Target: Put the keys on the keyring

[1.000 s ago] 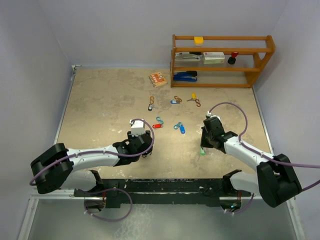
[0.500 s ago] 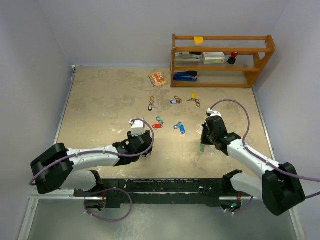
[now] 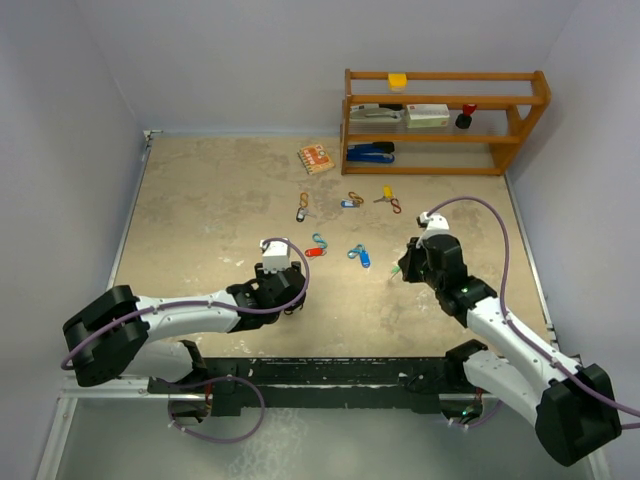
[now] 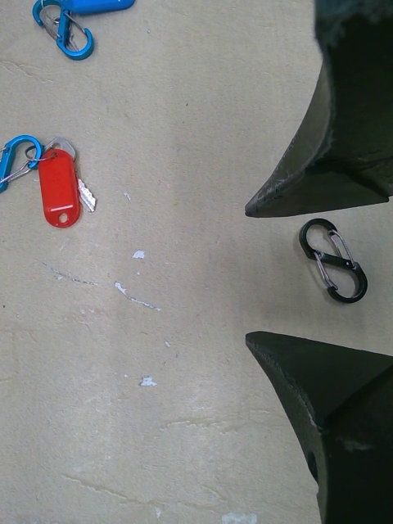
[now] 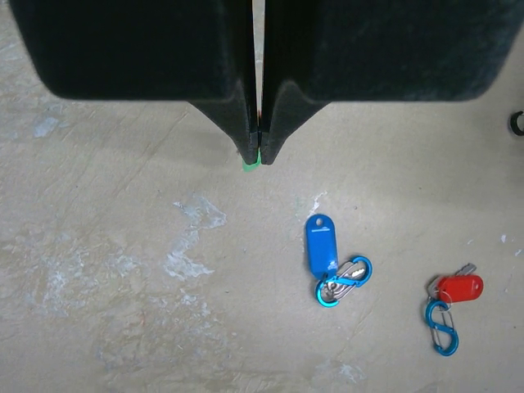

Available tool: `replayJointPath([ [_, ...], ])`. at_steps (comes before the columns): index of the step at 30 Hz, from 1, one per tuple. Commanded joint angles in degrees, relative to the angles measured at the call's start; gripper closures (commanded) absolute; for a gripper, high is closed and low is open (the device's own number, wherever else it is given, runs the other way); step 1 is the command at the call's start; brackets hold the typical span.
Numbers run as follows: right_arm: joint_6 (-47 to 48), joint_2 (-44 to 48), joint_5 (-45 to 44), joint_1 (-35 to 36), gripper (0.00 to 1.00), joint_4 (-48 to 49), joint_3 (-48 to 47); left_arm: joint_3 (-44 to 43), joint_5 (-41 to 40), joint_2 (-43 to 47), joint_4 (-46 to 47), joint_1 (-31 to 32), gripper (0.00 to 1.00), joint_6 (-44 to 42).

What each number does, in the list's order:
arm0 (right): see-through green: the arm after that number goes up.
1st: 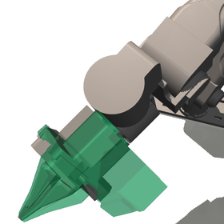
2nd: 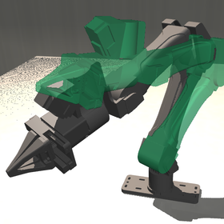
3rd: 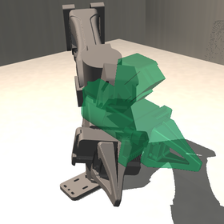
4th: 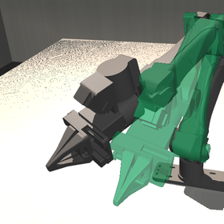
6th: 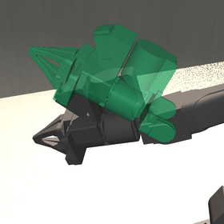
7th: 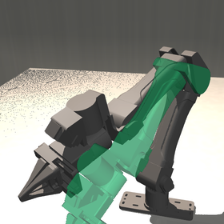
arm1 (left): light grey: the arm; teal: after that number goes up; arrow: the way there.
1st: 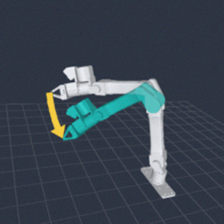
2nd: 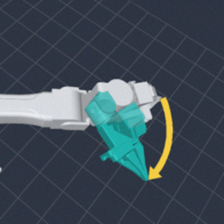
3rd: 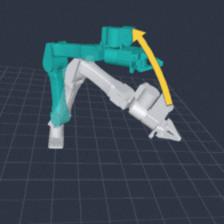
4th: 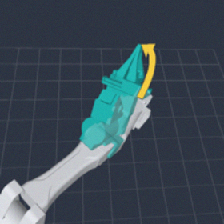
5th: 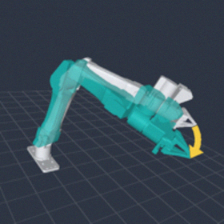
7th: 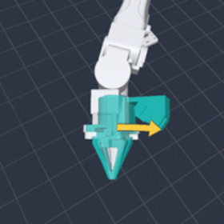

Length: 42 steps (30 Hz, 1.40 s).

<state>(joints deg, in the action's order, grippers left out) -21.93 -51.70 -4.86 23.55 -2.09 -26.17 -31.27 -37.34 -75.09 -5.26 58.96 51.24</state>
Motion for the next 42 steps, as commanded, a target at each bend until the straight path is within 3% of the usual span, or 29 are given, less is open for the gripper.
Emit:
replayJointPath([
  [1,1.76,0.51,2.07,-0.17,1.00,3.83,0.15,-0.55,-1.42,0.51,1.05,0.19,0.45,-0.85],
  [13,1.93,-0.89,3.70,-0.17,1.00,5.81,0.92,-0.51,-0.52,-1.75,-1.05,0.26,0.45,-2.28],
  [29,2.05,-0.89,3.98,-0.17,1.00,7.27,2.44,3.41,12.13,-0.77,3.87,1.20,0.45,-3.30],
  [42,1.98,0.02,4.15,-0.17,1.00,7.18,2.66,5.90,16.49,1.17,2.86,2.74,0.45,0.09],
])
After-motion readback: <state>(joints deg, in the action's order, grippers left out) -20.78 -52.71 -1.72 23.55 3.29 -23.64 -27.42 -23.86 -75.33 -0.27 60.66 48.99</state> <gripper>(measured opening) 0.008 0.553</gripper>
